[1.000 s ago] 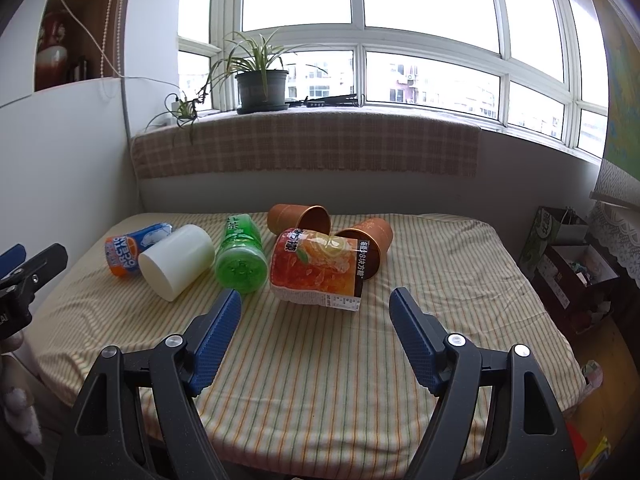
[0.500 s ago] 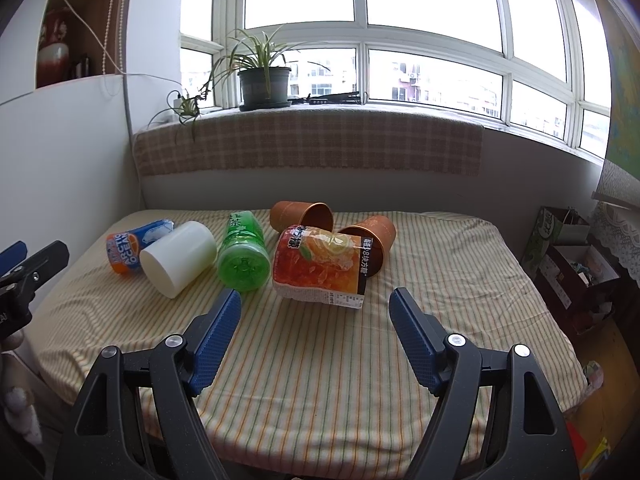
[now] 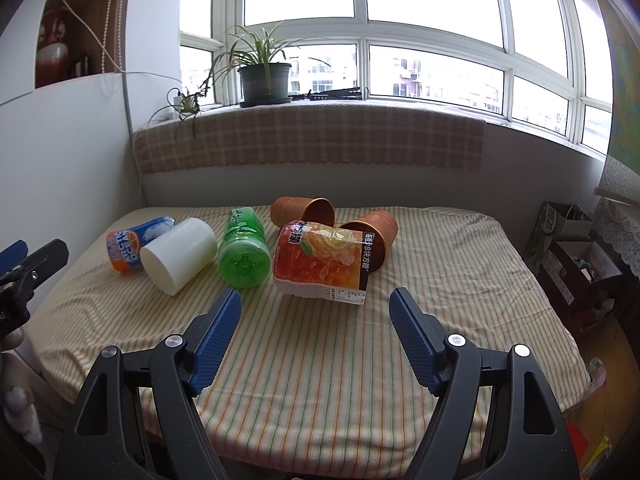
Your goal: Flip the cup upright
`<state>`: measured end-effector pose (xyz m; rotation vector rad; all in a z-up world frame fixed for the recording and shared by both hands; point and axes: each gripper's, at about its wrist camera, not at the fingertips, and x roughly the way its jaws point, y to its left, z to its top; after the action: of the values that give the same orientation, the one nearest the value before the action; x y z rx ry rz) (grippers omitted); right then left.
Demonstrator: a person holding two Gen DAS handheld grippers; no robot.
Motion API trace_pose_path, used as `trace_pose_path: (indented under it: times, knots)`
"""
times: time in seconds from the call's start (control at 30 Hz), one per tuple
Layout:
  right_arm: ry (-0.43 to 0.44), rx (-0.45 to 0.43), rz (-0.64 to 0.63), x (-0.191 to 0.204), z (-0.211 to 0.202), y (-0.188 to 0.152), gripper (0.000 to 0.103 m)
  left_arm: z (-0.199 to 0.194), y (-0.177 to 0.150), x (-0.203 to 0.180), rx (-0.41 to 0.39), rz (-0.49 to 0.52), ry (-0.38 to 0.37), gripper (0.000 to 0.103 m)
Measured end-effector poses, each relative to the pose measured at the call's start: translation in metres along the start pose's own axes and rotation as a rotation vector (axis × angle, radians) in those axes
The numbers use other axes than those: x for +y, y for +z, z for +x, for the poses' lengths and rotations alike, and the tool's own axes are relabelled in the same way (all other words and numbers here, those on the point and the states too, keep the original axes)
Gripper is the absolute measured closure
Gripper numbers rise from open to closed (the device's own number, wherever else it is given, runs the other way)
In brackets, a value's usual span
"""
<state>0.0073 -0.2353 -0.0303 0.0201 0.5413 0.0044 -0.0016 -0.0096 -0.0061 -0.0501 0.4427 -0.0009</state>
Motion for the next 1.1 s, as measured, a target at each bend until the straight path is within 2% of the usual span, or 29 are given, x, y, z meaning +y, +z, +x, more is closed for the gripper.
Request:
trace_pose_path:
  times: [0.67, 0.9, 1.1]
  knots:
    - [0.007, 0.018, -0.004, 0.001, 0.005, 0.0, 0.027, 0.003, -0.003, -0.004, 0.014, 0.007, 0.002, 0.0]
    - [0.006, 0.032, 0.005, -0.002, 0.01, -0.001, 0.027, 0.03, 0.005, 0.0, 0.09, 0.051, -0.049, 0.0]
    - [0.003, 0.045, 0.017, -0.007, 0.017, -0.003, 0.027, 0.075, 0.018, 0.011, 0.237, 0.032, -0.157, 0.0]
